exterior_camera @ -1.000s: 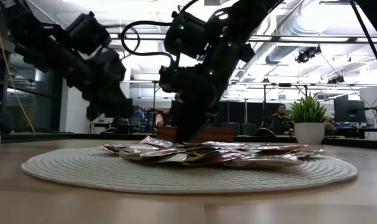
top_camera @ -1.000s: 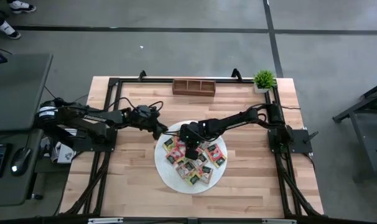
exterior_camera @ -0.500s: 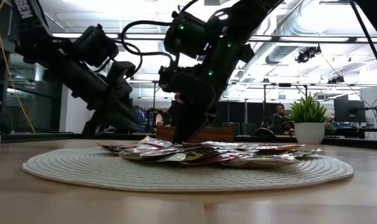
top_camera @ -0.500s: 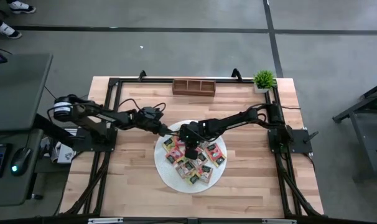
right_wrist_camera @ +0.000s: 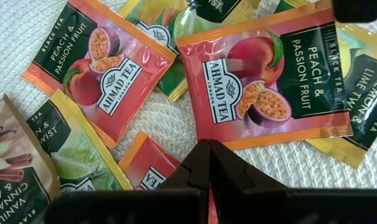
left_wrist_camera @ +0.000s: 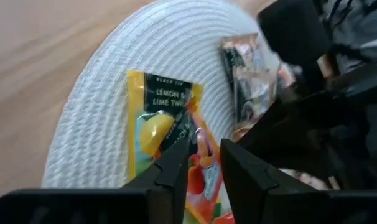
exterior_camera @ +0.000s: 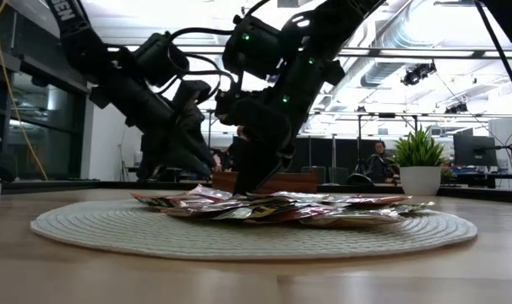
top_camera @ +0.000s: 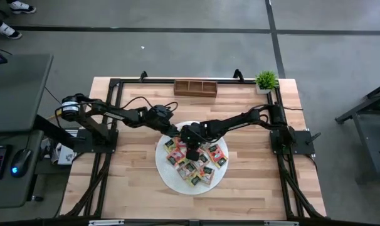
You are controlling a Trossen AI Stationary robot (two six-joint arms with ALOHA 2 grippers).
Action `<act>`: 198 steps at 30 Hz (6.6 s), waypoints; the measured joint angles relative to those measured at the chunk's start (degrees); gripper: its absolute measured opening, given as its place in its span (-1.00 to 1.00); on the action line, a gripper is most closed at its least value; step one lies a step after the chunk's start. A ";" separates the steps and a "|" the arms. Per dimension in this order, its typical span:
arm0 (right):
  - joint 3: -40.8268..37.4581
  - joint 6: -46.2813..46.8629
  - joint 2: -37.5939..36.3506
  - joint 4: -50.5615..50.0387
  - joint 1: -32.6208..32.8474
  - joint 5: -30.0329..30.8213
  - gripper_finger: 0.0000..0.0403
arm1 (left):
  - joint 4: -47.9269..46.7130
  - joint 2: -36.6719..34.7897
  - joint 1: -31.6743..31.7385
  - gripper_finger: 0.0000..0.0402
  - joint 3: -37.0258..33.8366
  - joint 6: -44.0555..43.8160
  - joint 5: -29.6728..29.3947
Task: Pick & Place Tea
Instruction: Put the orange tea bag into the left section of the wooden organizer
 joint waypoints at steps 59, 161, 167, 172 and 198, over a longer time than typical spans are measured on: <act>0.00 -0.61 0.09 1.86 -0.82 -1.49 -1.00 | -0.48 3.08 0.72 0.26 0.63 0.30 4.06; -5.33 2.56 0.13 14.88 -2.25 -1.86 -1.00 | -0.07 3.02 0.70 0.02 0.65 0.76 1.22; -5.33 2.57 0.13 14.95 -2.25 -1.88 -1.00 | -0.07 3.02 0.70 -0.35 0.65 0.76 0.83; -5.33 2.56 0.13 15.22 -2.25 -1.92 -1.00 | -0.07 3.02 0.70 -0.58 0.65 0.76 0.85; -5.31 2.60 0.13 15.45 -2.25 -2.16 -1.00 | 0.06 3.06 0.70 -0.99 0.65 3.82 -1.16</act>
